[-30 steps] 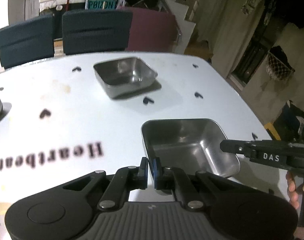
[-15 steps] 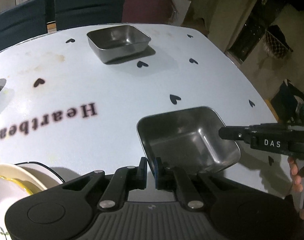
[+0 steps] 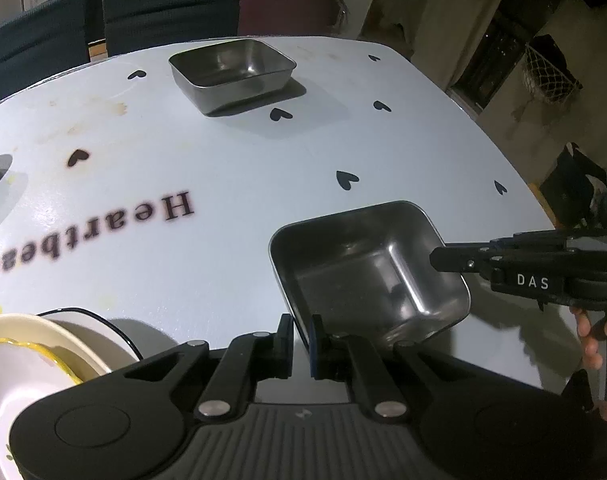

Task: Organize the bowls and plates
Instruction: 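Carry the steel tray with both grippers toward the stacked bowls, then lower the steel tray and open both grippers, then move both grippers to the rim of the second steel tray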

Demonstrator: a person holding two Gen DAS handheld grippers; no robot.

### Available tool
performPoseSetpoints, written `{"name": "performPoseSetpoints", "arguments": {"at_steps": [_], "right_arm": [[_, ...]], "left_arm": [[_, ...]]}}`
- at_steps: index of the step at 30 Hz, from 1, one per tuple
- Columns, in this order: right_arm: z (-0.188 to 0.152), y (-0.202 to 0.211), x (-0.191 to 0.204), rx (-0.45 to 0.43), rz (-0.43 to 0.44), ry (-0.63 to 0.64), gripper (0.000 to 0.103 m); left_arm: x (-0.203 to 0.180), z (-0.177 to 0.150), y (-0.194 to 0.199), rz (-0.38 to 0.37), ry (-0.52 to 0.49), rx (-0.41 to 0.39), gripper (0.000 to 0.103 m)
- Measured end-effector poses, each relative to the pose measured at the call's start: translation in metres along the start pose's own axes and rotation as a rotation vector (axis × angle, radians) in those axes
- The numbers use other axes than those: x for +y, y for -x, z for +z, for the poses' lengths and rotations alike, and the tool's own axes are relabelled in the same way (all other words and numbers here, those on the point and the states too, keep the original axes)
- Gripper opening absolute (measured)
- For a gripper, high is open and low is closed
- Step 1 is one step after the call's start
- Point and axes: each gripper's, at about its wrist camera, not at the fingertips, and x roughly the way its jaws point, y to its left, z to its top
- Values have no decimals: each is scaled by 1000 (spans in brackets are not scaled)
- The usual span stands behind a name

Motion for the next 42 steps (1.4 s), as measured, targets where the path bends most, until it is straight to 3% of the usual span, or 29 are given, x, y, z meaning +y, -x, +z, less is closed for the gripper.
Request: {"name": "performPoseSetpoints", "arguments": {"at_steps": [14,19,21,23,27,28,32,35,42], "right_arm": [[0,-4,11,31,-43,79,8],[1,-6,12,38,-37,86,14],[1,-4,10,39,-36,83,28],[0,0,9,32,-42,89,49],[-3,15,8,16,-34,92,58],[-4,21,8,7,-36,91,64],[-5,46,12,-44,-40,96,80],[-2,64,17,-112,-41,101,99],[25,100,31,-257,-78,95,102]], "left_arm": [[1,-3,1,-12,-5,6,11],[-3,-4,7,-21,-17,-17,33],[-6,-4,13,-21,-26,-31,37],[-8,-4,19,-12,-30,-47,40],[-11,-7,35,0,-19,-77,60],[-11,-7,39,3,-17,-86,66],[-13,-8,60,19,2,-121,72],[-14,-7,77,46,17,-157,88],[-3,9,117,115,47,-250,103]]}}
